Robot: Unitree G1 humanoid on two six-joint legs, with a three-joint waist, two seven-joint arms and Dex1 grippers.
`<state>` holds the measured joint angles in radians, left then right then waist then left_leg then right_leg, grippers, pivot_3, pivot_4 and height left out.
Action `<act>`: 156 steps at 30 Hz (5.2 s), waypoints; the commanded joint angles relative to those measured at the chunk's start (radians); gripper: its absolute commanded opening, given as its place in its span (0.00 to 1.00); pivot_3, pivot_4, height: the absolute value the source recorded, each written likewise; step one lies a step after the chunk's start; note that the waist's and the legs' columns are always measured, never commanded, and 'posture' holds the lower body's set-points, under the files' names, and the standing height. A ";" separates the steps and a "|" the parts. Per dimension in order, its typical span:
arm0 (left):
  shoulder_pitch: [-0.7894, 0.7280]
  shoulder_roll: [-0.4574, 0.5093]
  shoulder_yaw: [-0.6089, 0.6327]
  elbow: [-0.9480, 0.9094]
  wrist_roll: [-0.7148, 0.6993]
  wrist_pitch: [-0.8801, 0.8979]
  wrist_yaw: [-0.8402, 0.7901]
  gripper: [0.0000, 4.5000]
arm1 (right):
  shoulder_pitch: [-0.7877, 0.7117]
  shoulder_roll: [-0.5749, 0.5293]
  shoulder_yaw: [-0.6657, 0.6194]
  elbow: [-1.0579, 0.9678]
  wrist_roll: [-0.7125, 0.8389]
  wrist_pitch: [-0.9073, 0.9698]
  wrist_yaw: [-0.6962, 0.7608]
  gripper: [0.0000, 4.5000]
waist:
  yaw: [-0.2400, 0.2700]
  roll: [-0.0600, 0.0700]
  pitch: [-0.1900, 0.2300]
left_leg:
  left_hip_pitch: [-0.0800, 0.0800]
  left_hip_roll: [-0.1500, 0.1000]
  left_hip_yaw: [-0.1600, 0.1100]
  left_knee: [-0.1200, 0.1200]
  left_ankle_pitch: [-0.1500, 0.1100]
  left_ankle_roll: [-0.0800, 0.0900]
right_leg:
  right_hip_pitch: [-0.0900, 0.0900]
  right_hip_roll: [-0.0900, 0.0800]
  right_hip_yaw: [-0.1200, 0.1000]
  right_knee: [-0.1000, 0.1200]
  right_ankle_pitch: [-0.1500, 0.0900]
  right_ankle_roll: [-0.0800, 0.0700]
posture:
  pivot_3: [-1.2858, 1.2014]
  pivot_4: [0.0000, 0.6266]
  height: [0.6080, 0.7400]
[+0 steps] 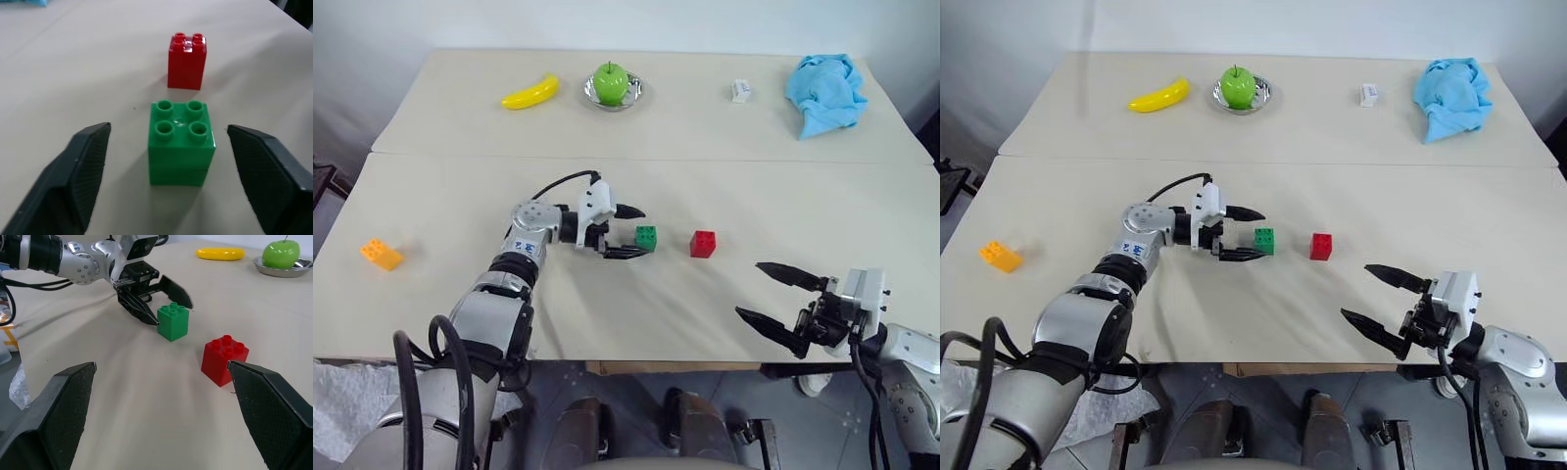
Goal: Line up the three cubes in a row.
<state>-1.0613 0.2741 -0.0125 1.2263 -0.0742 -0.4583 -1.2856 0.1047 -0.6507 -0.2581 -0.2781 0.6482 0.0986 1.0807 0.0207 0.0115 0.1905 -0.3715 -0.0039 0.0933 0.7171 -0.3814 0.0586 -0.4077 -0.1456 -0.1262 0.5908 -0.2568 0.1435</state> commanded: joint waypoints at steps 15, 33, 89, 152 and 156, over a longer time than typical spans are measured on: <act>1.185 0.085 0.554 -1.275 -0.319 0.223 0.557 1.00 | -0.211 0.066 0.169 -0.024 0.022 0.099 0.030 1.00 | -0.007 0.000 -0.001 | 0.003 0.001 -0.006 0.000 -0.002 -0.001 | 0.003 -0.005 0.000 0.000 0.001 -0.002 | 0.52 0.24 1.00; 1.447 -0.062 0.805 -1.314 -0.425 0.249 0.966 1.00 | -0.324 0.112 0.248 0.037 -0.014 0.088 0.092 1.00 | 0.003 -0.004 -0.003 | 0.003 0.002 -0.001 0.000 -0.007 -0.004 | -0.002 -0.006 0.004 -0.002 0.001 -0.006 | 0.52 0.24 1.00; 0.723 0.333 0.343 -1.059 -0.437 0.512 0.397 0.32 | -0.151 0.080 0.168 -0.046 -0.025 0.106 0.019 1.00 | 0.008 -0.008 -0.006 | 0.002 0.000 0.000 0.000 -0.005 -0.001 | 0.000 -0.003 -0.002 0.001 0.001 -0.006 | 0.52 0.24 1.00; 0.478 0.464 0.238 -0.516 -0.245 0.243 -0.202 0.99 | 0.031 -0.073 -0.163 0.012 0.043 0.089 0.042 1.00 | -0.024 -0.008 -0.006 | 0.002 0.009 0.004 0.000 -0.004 -0.004 | -0.003 0.004 -0.004 0.003 0.000 -0.008 | 0.52 0.24 1.00; 0.717 0.466 0.358 -0.832 -0.356 0.387 -0.046 0.99 | -0.026 -0.099 -0.188 0.122 0.052 0.065 0.121 1.00 | -0.023 -0.007 -0.005 | 0.003 0.008 0.003 0.000 -0.004 -0.004 | -0.003 0.001 -0.004 0.003 0.000 -0.008 | 0.52 0.24 1.00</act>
<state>-0.3581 0.7265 0.2874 0.5165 -0.3660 -0.1210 -1.3888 0.0945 -0.7408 -0.4187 -0.1606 0.6710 0.1925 1.1676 -0.0020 0.0043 0.1853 -0.3692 0.0044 0.0953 0.7175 -0.3852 0.0550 -0.4103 -0.1446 -0.1309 0.5942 -0.2572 0.1356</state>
